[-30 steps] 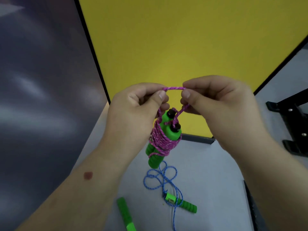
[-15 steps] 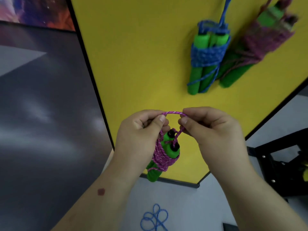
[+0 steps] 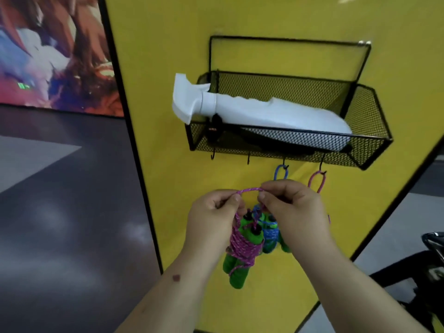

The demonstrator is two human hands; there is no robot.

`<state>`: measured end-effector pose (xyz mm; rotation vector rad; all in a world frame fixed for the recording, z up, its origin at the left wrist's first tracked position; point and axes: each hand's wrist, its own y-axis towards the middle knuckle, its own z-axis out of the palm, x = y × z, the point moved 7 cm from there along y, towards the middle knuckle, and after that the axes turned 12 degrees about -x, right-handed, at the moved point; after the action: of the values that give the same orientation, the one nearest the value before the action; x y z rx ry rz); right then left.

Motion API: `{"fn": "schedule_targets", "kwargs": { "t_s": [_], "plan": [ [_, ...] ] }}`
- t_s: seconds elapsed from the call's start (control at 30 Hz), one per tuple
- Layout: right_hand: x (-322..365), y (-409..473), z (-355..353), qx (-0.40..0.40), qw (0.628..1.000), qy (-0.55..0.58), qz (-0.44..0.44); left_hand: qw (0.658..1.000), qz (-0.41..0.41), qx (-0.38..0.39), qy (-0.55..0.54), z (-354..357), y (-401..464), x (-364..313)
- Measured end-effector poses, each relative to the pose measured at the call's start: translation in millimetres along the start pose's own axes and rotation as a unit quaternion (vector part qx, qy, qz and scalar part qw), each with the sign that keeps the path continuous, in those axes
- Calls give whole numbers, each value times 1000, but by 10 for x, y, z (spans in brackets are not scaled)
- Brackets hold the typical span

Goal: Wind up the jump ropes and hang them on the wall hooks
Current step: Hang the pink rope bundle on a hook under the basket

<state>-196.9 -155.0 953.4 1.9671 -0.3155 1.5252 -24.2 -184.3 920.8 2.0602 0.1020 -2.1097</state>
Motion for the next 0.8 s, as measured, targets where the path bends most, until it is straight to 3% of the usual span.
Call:
{"fn": "schedule_targets", "kwargs": {
  "t_s": [0.13,0.37,0.8],
  "plan": [
    [154,269,122,-20,1000,-4,-12,1000,9,-13,-18,93,252,-211],
    [65,576,280,-86,991,-107,1,998,-13,-48,-39,246,605,-225],
    [20,585,397,-44,987,-156,-13,999,-42,-8,-22,347,748,62]
  ]
}}
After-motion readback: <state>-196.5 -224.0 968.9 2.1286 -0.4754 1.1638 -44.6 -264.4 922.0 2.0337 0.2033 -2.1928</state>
